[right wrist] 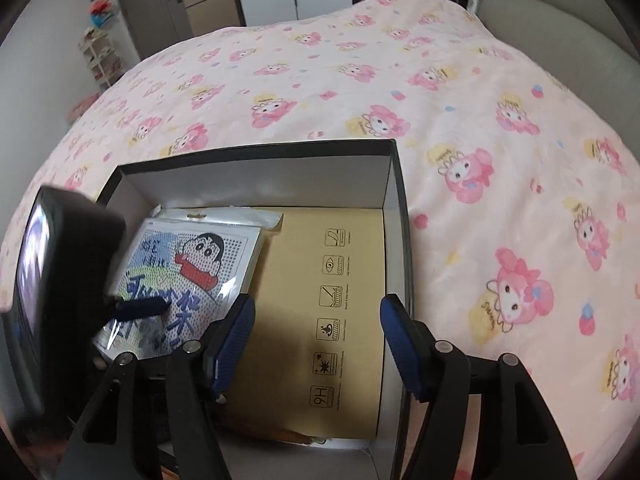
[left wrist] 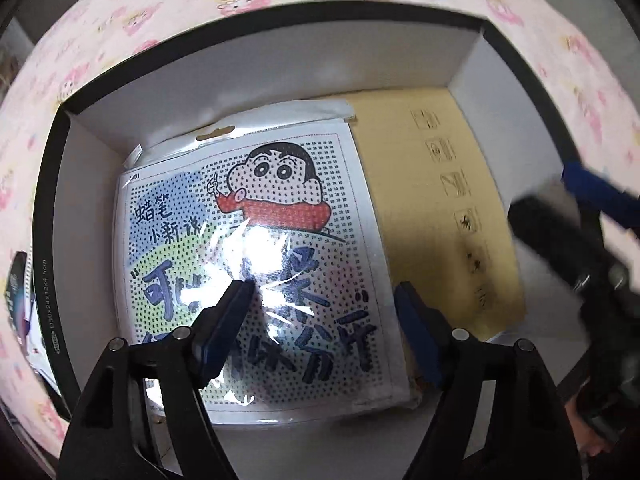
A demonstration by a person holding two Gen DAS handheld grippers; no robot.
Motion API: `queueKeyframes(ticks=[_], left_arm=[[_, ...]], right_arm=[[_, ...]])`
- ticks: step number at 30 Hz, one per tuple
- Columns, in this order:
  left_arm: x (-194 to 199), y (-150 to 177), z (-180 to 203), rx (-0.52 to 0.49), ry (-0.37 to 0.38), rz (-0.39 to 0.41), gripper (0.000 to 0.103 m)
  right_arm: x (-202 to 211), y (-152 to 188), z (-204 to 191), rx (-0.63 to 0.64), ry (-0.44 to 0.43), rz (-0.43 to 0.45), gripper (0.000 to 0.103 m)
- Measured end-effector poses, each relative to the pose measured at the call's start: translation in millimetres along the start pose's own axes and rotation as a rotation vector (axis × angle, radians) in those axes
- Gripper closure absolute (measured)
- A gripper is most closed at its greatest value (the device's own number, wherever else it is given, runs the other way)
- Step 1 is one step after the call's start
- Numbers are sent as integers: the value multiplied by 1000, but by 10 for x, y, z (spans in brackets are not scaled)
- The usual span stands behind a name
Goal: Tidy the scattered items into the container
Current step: 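Open the left tool and press the kit flat inside the box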
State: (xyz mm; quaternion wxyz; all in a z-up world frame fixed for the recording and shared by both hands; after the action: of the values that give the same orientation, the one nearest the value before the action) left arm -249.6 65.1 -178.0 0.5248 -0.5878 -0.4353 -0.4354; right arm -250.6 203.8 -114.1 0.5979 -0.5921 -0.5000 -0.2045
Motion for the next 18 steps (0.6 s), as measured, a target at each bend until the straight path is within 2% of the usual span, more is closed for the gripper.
queueKeyframes(ticks=[3,12,15,18], left_arm=[[49,0,-14,-24,29,14,37],[174,73,-276,-15,133,42,38],[249,78,-439,20,195,52,38],[320,48,-536,49,242,59,39]], right_arm=[[-28,2,11,-15,-28,-13,40],[-33,-21,79,-76,-74,-14,41],[-13,-49,32,-38,-46,-2,40],[-90,-29,-62,24,-9,-31,40]])
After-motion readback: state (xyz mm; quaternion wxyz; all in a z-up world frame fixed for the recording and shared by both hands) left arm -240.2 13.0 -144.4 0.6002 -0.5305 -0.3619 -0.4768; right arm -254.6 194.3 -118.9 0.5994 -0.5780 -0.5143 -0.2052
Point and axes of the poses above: each gripper's, at about its wrist camera, not at the fingertips, and x roughly against the way its jaws point, z to its right, y to its underside, the point moved 1 cm from there along -x, roughly the way its jaws point, and after that the axes turned 9 degrees about -y, right-handed, at the moved point
